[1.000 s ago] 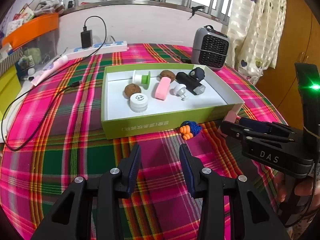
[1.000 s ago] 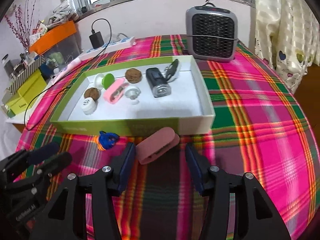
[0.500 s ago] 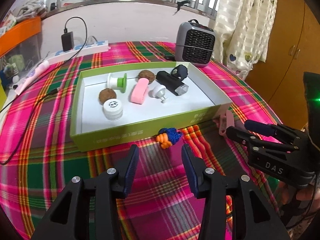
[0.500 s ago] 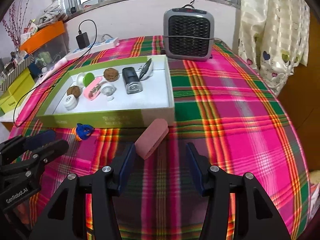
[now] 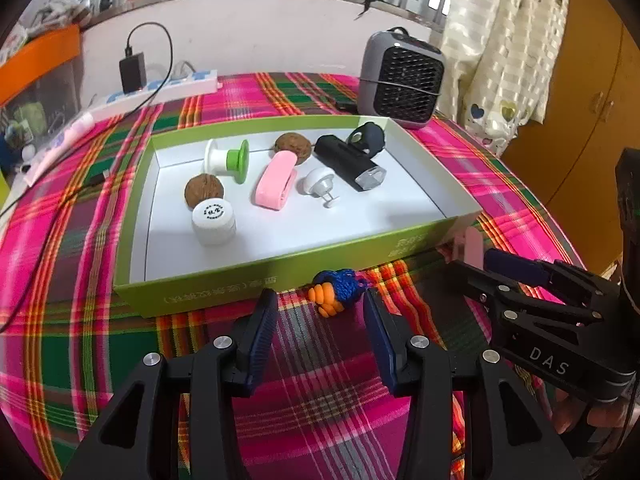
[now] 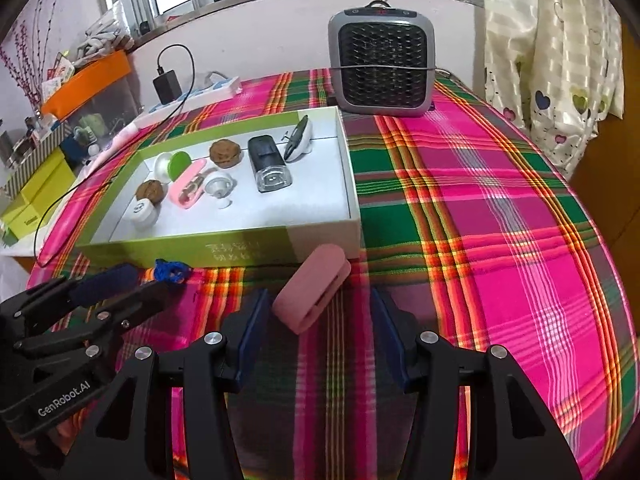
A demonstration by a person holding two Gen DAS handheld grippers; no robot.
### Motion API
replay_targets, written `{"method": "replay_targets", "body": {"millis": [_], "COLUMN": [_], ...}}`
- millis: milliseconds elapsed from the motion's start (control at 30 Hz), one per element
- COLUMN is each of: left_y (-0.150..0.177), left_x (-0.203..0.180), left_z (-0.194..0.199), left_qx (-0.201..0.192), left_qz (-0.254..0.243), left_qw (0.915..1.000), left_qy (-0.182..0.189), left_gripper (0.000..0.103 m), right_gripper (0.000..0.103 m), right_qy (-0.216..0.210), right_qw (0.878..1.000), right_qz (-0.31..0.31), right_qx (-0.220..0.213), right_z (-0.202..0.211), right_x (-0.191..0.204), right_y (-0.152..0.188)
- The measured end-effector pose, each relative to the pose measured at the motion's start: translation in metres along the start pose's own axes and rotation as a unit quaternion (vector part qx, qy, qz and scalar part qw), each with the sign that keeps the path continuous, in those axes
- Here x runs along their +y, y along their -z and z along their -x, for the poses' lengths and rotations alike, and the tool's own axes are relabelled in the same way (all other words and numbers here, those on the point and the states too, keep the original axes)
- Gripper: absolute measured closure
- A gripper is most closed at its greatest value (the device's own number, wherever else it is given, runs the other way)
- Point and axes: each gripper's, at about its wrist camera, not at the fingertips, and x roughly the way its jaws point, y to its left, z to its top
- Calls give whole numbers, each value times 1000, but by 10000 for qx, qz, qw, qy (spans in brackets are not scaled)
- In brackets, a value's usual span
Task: Organize objects
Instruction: 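Grasp the blue-and-orange toy with the left tool while the right grasps the pink clip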
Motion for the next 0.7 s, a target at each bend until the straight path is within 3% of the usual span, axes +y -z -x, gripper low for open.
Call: {"method": "replay_targets", "body": {"millis": [400, 533, 700], "left_y": [1, 1, 1], "left_x": [0, -2, -6], "left_z": [-4, -3, -3], "left_qx": [-14, -14, -8], "left_qz": [43, 22, -30], "left_qw": [10000, 10000, 10000], "left_qy": [-31, -9, 31], "left_gripper": [61, 73, 80], "right_gripper": [50, 51, 58], "right_qy": [77, 51, 30], "right_qw": [9999, 9999, 9999], "right_qz": [122, 132, 162], "right_qx": [25, 21, 16], "right_z": [-1, 0, 1], "right_x": [1, 1, 1], "right_y": [0, 1, 2]}}
